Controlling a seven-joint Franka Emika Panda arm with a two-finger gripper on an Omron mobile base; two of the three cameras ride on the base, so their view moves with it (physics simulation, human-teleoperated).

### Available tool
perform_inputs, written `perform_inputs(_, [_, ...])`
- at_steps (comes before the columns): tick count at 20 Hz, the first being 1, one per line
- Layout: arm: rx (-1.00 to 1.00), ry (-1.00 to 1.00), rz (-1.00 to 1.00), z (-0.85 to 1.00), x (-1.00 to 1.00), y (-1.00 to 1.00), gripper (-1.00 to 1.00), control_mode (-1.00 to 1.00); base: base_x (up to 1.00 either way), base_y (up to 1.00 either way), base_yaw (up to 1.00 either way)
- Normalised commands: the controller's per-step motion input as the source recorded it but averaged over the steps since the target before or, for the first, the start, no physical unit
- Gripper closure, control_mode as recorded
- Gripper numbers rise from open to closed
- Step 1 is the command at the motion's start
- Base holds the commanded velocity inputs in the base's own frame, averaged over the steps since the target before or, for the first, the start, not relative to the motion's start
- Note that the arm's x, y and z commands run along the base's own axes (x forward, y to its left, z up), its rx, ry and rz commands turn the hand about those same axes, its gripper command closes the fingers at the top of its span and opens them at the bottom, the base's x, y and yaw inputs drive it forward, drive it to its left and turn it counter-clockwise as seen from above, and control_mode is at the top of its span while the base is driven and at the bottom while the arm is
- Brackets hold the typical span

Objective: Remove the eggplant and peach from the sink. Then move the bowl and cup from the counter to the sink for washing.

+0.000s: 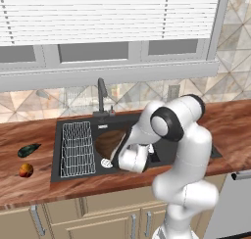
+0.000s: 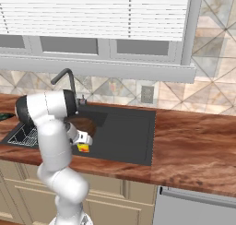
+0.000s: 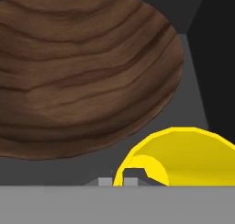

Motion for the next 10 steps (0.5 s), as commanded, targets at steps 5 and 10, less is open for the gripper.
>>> perform_inputs(5, [0.01, 0.0, 0.0, -0.14, 0.07, 0.0, 1.0, -1.0, 0.0, 0.0, 0.0])
perform_inputs(10, [0.02, 0.0, 0.0, -0.15, 0.05, 0.0, 1.0, -1.0, 0.0, 0.0, 0.0])
